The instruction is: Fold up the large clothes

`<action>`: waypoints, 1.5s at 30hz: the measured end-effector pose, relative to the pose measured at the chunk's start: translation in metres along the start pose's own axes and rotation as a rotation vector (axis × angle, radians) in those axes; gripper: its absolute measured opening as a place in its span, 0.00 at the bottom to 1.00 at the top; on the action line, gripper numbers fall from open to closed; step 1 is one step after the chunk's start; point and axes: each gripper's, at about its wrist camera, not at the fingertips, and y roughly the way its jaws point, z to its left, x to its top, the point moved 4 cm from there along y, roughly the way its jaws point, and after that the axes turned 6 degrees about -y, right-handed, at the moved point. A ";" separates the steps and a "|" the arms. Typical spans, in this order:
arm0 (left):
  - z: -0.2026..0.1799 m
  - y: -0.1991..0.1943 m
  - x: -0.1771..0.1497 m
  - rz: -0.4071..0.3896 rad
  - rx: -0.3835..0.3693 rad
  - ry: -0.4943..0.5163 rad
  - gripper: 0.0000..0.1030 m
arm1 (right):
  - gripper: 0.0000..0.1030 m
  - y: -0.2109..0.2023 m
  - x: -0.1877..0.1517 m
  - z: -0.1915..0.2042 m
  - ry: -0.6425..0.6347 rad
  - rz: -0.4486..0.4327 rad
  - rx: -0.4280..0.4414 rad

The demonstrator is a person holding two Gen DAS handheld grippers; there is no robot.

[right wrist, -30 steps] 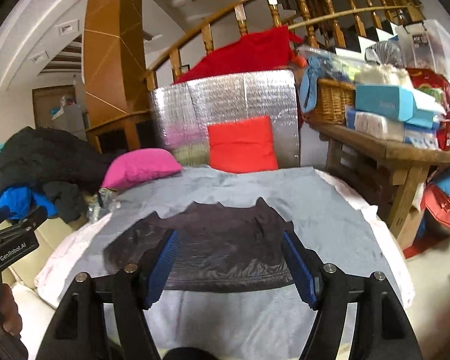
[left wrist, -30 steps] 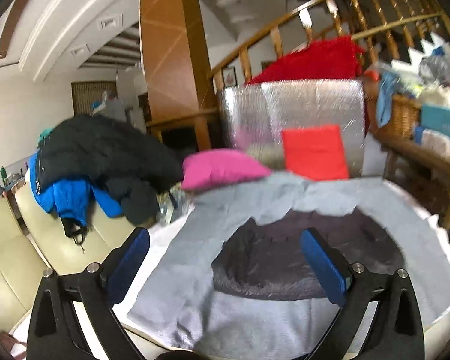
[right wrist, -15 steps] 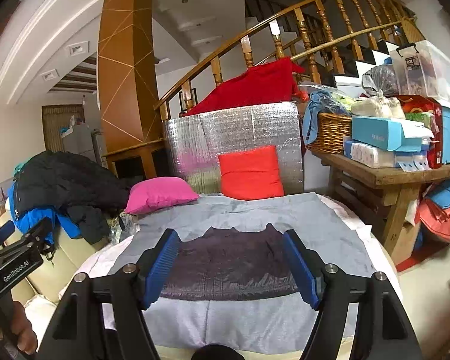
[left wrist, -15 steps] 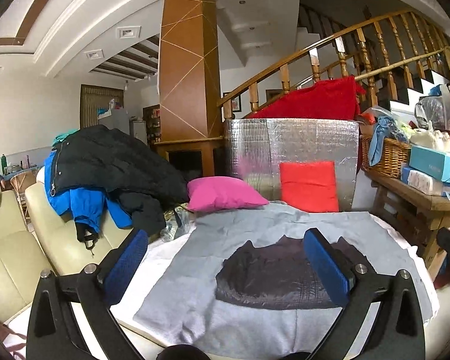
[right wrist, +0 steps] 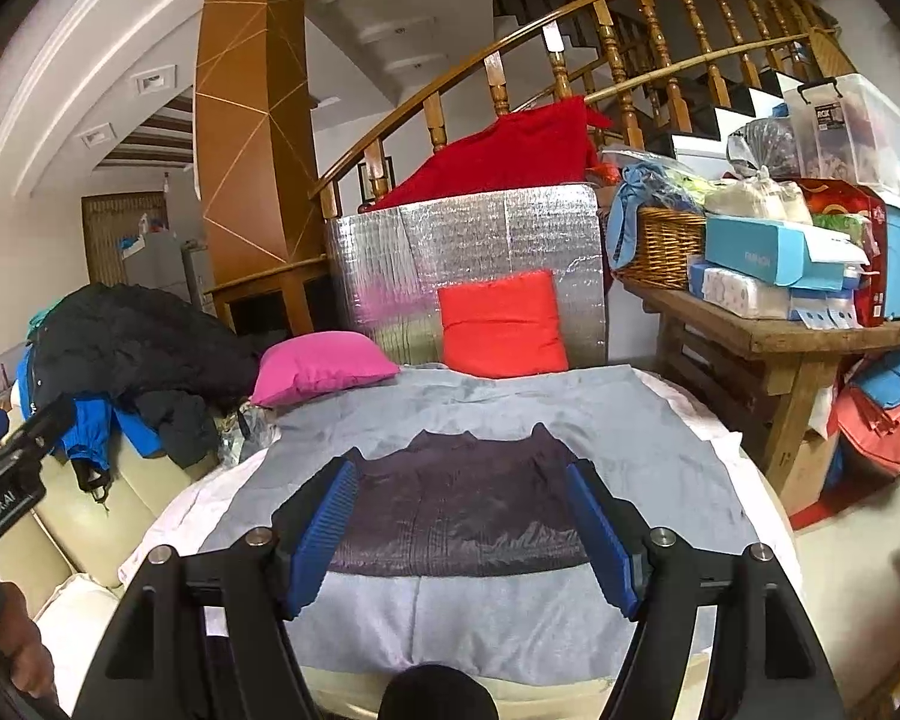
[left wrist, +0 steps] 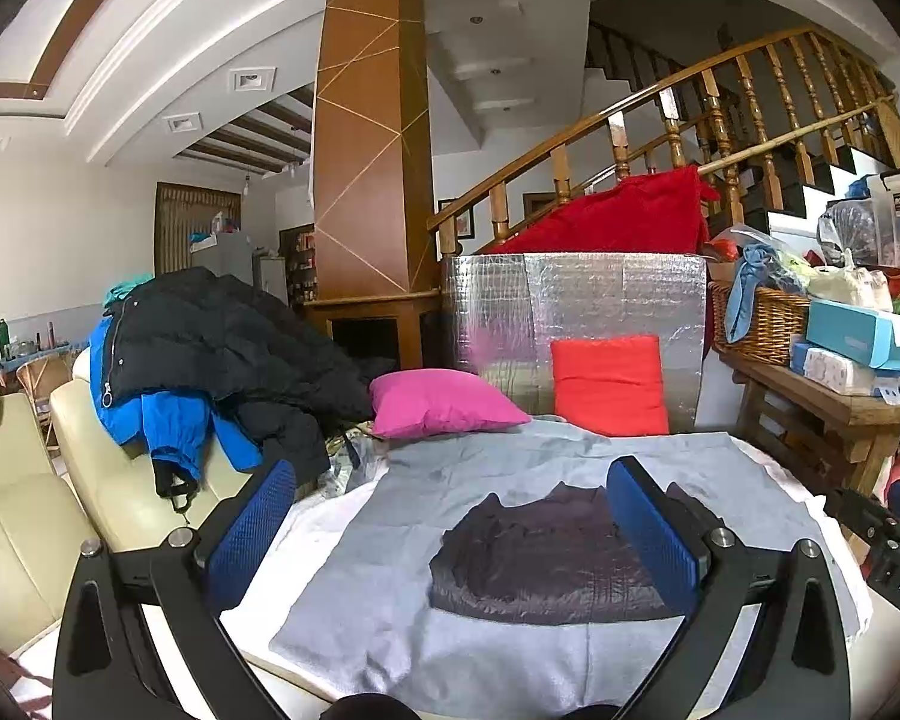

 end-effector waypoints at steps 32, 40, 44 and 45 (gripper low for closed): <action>-0.004 -0.006 -0.001 -0.010 -0.015 0.034 1.00 | 0.73 0.006 -0.005 -0.003 0.012 0.019 0.012; 0.001 -0.009 0.001 -0.019 -0.014 0.028 1.00 | 0.73 0.005 -0.005 -0.002 0.016 0.013 0.013; 0.003 -0.007 0.000 -0.019 -0.019 0.029 1.00 | 0.73 0.003 -0.004 -0.002 0.014 0.002 0.010; 0.003 -0.006 0.000 -0.017 -0.021 0.030 1.00 | 0.73 0.003 -0.003 -0.001 0.013 0.003 0.010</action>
